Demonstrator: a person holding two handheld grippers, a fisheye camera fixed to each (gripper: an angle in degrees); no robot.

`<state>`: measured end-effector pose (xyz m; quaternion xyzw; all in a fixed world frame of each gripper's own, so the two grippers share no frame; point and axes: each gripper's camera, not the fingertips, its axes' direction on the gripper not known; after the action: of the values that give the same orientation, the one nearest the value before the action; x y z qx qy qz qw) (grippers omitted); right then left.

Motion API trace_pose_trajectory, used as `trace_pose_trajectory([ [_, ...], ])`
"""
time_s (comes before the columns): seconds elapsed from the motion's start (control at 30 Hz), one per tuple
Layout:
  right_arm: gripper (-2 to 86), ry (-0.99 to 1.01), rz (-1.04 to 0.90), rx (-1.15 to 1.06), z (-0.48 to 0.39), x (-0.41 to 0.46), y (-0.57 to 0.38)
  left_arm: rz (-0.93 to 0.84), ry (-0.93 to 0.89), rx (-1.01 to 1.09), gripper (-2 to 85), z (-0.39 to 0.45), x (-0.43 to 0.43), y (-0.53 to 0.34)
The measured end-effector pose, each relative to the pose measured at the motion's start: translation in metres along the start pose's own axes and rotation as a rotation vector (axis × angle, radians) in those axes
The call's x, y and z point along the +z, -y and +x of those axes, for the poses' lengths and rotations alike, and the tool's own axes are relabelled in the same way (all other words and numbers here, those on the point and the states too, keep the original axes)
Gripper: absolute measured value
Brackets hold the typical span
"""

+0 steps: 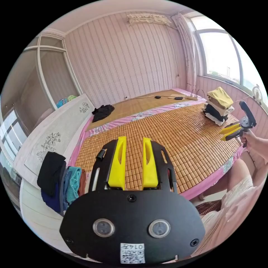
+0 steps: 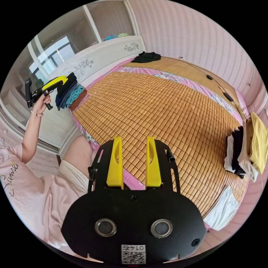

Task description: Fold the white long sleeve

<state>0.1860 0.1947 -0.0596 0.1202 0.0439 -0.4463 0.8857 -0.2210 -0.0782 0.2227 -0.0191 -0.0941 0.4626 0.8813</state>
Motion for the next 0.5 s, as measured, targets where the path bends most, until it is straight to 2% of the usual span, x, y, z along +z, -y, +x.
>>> trace_pose_trajectory([
  [0.17, 12.3, -0.181, 0.072, 0.272, 0.081, -0.045, -0.119, 0.153, -0.396, 0.163, 9.0, 0.124, 0.035, 0.062],
  [0.3, 14.8, -0.354, -0.038, 0.539, 0.136, -0.052, -0.203, 0.056, -0.610, 0.378, 8.9, 0.244, 0.073, 0.110],
  [0.5, 15.3, -0.382, -0.045, 0.711, 0.194, -0.063, -0.277, -0.058, -0.802, 0.573, 8.8, 0.372, 0.121, 0.178],
])
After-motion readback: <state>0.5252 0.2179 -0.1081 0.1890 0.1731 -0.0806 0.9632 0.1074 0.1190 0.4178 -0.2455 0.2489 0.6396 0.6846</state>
